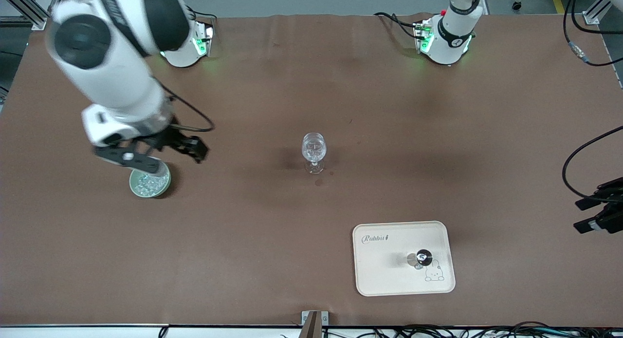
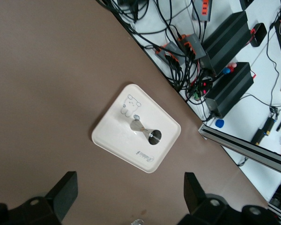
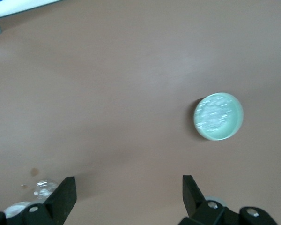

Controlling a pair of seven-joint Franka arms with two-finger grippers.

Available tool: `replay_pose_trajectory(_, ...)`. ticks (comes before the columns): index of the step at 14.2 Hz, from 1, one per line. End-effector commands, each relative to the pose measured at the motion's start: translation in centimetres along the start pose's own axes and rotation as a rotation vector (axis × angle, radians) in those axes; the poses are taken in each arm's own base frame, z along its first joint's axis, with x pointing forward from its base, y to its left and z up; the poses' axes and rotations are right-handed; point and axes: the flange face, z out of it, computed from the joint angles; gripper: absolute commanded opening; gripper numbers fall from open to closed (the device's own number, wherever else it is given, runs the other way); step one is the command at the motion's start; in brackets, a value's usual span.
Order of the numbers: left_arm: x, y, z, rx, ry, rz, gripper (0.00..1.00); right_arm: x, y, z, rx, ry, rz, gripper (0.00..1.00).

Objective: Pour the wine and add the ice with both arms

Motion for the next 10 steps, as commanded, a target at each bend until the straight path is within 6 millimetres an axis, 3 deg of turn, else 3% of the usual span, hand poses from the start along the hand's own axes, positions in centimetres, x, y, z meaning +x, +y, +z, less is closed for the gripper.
replay_pose_trajectory(1, -1.9, 0.8, -4.9, 0.000, 0.067, -0.007, 1.00, 0.0, 7.2, -1.8, -0.025, 0.018, -0.067, 1.00)
replay_pose_trajectory(3, -4.4, 2.2, -7.5, 0.103, 0.121, 0.106, 1.00, -0.1, 11.3, -3.3, -0.036, 0.002, -0.077, 1.00)
replay_pose_trajectory(4, -7.6, 4.6, -8.6, 0.185, 0.150, 0.260, 1.00, -0.4, 12.7, -3.9, -0.013, -0.031, -0.081, 1.00)
replay_pose_trajectory(5, -9.7, 5.1, -8.6, 0.281, 0.150, 0.376, 1.00, -0.3, 14.3, -4.5, 0.012, -0.045, -0.077, 1.00)
replay_pose_trajectory(7, -12.1, 5.3, -10.2, 0.339, 0.122, 0.532, 1.00, 0.0, 17.7, -5.2, 0.014, -0.060, -0.097, 1.00)
replay_pose_trajectory(10, -14.9, 5.7, -10.7, 0.360, 0.041, 0.662, 1.00, 0.3, 20.2, -6.0, 0.018, -0.048, -0.086, 1.00)
